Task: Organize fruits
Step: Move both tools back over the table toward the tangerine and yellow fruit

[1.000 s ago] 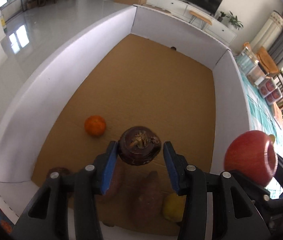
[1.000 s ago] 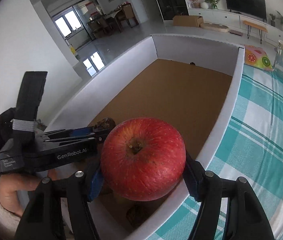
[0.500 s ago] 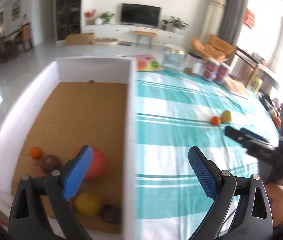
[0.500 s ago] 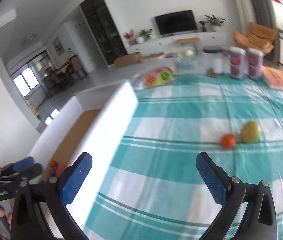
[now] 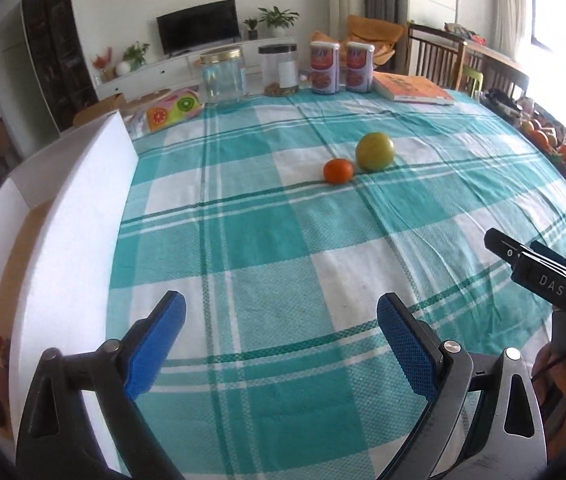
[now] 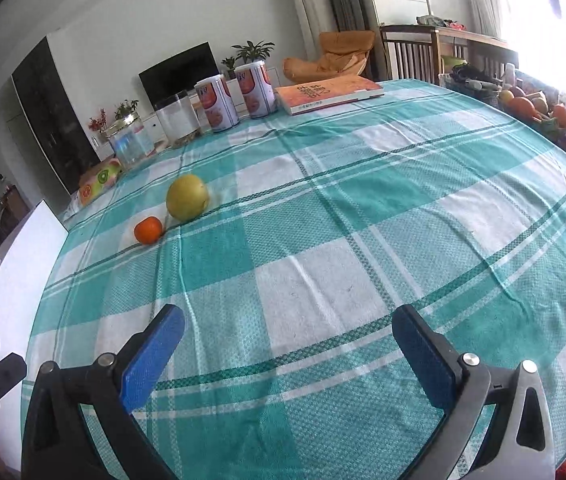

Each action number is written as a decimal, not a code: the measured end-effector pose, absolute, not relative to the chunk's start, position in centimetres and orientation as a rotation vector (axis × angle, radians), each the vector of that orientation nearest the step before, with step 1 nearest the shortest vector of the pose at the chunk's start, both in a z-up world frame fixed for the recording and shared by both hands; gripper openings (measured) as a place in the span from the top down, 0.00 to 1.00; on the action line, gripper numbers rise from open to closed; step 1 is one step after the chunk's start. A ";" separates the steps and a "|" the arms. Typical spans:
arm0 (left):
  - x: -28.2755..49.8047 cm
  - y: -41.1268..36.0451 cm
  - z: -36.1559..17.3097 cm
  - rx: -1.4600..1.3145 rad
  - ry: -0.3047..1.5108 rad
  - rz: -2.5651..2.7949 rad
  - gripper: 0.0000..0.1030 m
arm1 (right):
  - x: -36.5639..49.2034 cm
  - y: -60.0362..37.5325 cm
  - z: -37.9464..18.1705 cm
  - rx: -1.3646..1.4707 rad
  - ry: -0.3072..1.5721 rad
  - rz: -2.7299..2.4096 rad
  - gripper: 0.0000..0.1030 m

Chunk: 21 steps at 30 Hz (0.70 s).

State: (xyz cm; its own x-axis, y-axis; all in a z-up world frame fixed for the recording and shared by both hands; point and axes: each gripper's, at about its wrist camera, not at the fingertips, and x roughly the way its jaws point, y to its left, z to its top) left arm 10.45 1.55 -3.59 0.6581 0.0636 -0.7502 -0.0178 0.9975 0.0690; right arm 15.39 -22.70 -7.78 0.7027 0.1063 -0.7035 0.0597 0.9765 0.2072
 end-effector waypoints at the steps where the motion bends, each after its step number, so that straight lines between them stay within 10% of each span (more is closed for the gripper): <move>1: 10.5 1.5 -3.6 0.060 0.849 0.052 0.06 | 15.5 -22.4 -7.9 0.206 0.796 0.024 0.00; 21: 22.9 1.1 -7.6 -0.114 0.846 -0.182 0.12 | 16.5 -22.1 -9.7 0.200 0.863 0.024 0.00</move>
State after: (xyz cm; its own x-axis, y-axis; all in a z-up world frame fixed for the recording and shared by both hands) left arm 22.86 1.06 -7.60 0.6492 -0.2048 -0.7325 0.1142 0.9784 -0.1724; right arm 16.47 -22.10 -9.68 0.6514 0.1014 -0.7519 0.0597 0.9811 0.1841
